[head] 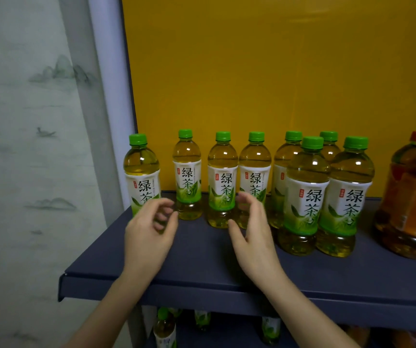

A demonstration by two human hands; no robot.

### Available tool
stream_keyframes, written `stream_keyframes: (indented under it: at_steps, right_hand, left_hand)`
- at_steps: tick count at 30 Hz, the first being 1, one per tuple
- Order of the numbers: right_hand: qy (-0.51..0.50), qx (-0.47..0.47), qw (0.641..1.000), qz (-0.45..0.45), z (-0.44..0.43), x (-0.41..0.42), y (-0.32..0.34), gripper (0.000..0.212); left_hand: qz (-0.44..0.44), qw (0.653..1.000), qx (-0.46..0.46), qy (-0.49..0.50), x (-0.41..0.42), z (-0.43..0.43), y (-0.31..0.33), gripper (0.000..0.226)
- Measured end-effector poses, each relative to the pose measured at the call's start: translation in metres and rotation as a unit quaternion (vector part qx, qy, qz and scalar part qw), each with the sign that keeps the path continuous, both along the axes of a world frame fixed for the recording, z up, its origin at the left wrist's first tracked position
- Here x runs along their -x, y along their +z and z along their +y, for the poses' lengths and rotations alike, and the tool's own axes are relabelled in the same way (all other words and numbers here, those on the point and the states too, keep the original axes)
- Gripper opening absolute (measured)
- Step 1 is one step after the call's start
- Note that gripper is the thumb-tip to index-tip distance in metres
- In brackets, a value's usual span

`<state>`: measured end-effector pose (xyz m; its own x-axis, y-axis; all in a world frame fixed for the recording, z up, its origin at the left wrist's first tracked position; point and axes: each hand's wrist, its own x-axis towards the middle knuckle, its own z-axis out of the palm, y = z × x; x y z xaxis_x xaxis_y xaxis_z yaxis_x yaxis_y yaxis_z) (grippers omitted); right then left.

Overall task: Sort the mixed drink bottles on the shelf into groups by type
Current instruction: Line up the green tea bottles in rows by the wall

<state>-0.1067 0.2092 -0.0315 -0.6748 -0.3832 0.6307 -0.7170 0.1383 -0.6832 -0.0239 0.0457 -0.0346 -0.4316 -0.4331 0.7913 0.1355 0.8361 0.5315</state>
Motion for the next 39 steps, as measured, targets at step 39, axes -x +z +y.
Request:
stream_keyframes:
  at_steps: [39]
  right_hand:
    - [0.034, -0.055, 0.997, -0.043, -0.111, 0.025, 0.000, 0.080]
  left_hand:
    - [-0.048, 0.926, -0.317, -0.201, -0.010, -0.078, -0.011, 0.054]
